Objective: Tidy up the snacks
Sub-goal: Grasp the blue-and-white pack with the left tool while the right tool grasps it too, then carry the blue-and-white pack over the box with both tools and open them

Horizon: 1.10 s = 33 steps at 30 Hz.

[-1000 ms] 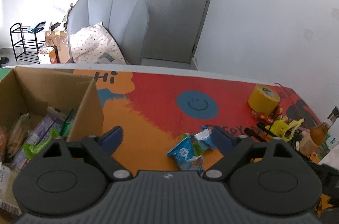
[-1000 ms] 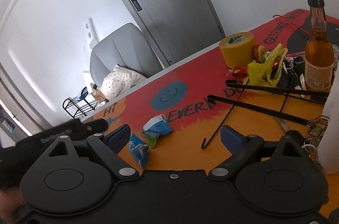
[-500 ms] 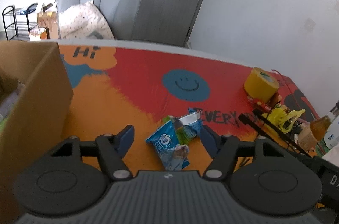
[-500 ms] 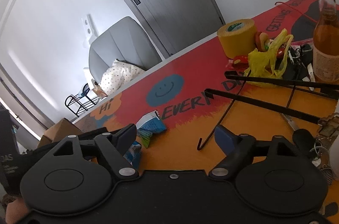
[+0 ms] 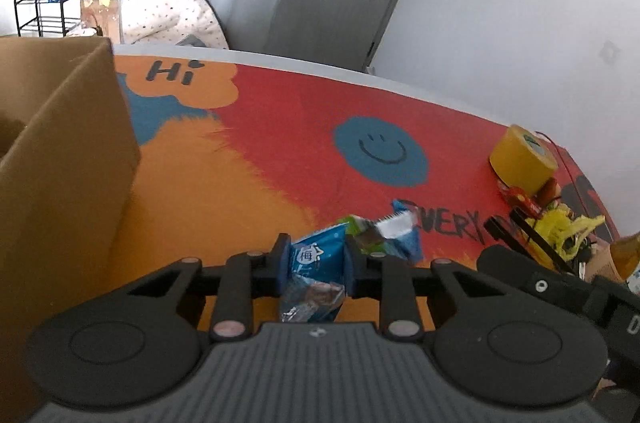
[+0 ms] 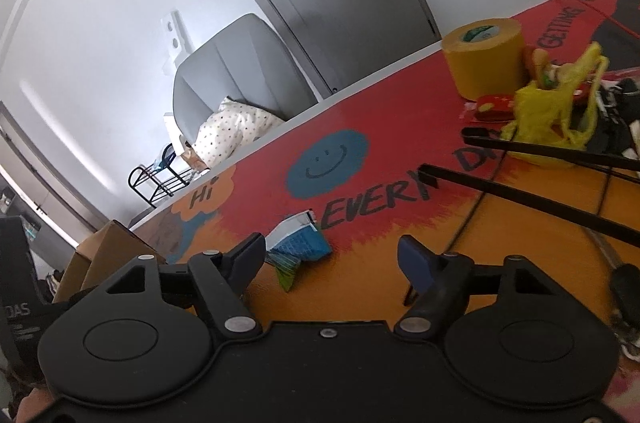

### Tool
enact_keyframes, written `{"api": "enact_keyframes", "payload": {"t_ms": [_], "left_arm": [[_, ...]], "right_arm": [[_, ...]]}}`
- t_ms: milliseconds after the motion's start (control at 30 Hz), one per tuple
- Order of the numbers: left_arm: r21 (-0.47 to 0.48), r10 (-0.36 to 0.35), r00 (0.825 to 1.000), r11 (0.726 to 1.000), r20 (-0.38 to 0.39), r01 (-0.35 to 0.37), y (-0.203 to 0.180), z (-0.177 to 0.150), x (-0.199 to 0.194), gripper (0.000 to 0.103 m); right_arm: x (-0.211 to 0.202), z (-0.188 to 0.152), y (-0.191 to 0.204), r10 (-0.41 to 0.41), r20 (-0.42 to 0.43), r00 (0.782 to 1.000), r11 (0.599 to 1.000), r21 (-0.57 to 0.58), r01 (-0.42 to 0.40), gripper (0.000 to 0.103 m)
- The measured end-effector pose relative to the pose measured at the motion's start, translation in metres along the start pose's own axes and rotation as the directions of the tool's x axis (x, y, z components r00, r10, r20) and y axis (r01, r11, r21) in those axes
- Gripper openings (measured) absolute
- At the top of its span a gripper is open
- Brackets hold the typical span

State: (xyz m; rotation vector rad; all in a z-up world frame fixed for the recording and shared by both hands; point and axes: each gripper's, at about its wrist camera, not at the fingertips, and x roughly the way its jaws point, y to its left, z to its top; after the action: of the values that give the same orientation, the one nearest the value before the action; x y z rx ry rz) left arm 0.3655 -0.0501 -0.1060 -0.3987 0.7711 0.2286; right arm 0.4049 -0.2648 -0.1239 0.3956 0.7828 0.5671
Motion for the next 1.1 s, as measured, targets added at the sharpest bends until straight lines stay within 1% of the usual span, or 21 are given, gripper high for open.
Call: {"api": "enact_keyframes", "payload": {"t_ms": [100, 300, 500, 667, 733, 767, 800, 833, 867, 900, 1000, 1100], "left_arm": [[-0.007, 0.016, 1.000, 1.000, 0.027, -0.016, 0.005, 0.004, -0.004, 0.025], [-0.045, 0.009, 0.998, 0.999, 0.066, -0.006, 0.015, 0.014, -0.010, 0.025], [-0.068, 0.003, 0.996, 0.998, 0.084, 0.003, 0.021, 0.019, -0.012, 0.025], [-0.075, 0.013, 0.995, 0.997, 0.094, -0.006, 0.024, 0.019, -0.012, 0.025], [-0.067, 0.023, 0.995, 0.998, 0.098, -0.017, 0.023, 0.019, -0.010, 0.025], [-0.062, 0.025, 0.995, 0.998, 0.098, -0.019, 0.023, 0.018, -0.010, 0.025], [-0.057, 0.025, 0.995, 0.998, 0.096, -0.019, 0.023, 0.018, -0.009, 0.025], [-0.054, 0.024, 0.995, 0.998, 0.094, -0.019, 0.023, 0.017, -0.008, 0.025], [-0.054, 0.024, 0.996, 0.998, 0.089, -0.020, 0.023, 0.016, -0.007, 0.025], [-0.056, 0.024, 0.996, 0.998, 0.084, -0.020, 0.023, 0.015, -0.006, 0.025], [-0.059, 0.023, 0.997, 0.998, 0.074, -0.019, 0.023, 0.012, -0.005, 0.025], [-0.055, 0.022, 0.997, 0.998, 0.074, -0.018, 0.024, 0.010, -0.008, 0.025]], "right_arm": [[0.008, 0.002, 0.004, 0.002, -0.003, 1.000, 1.000, -0.010, -0.002, 0.074], [0.024, 0.007, 0.016, 0.013, -0.023, 1.000, 0.999, -0.037, -0.014, 0.075], [0.040, 0.009, 0.024, 0.017, -0.050, 0.999, 0.998, -0.056, -0.020, 0.075], [0.050, 0.011, 0.026, 0.009, -0.069, 0.998, 0.998, -0.058, -0.013, 0.074], [0.052, 0.010, 0.025, 0.000, -0.085, 0.996, 0.997, -0.074, -0.007, 0.068], [0.052, 0.009, 0.028, -0.008, -0.084, 0.996, 0.995, -0.101, 0.000, 0.065], [0.052, 0.009, 0.030, -0.013, -0.093, 0.996, 0.993, -0.121, 0.002, 0.053], [0.052, 0.008, 0.030, -0.015, -0.100, 0.995, 0.992, -0.129, 0.002, 0.045], [0.051, 0.009, 0.030, -0.013, -0.101, 0.995, 0.992, -0.129, 0.000, 0.044], [0.050, 0.008, 0.030, -0.016, -0.108, 0.994, 0.992, -0.130, 0.002, 0.038], [0.042, 0.006, 0.030, -0.037, -0.094, 0.995, 0.990, -0.138, 0.024, 0.036], [0.030, 0.004, 0.025, -0.041, -0.078, 0.996, 0.993, -0.117, 0.032, 0.035]]}}
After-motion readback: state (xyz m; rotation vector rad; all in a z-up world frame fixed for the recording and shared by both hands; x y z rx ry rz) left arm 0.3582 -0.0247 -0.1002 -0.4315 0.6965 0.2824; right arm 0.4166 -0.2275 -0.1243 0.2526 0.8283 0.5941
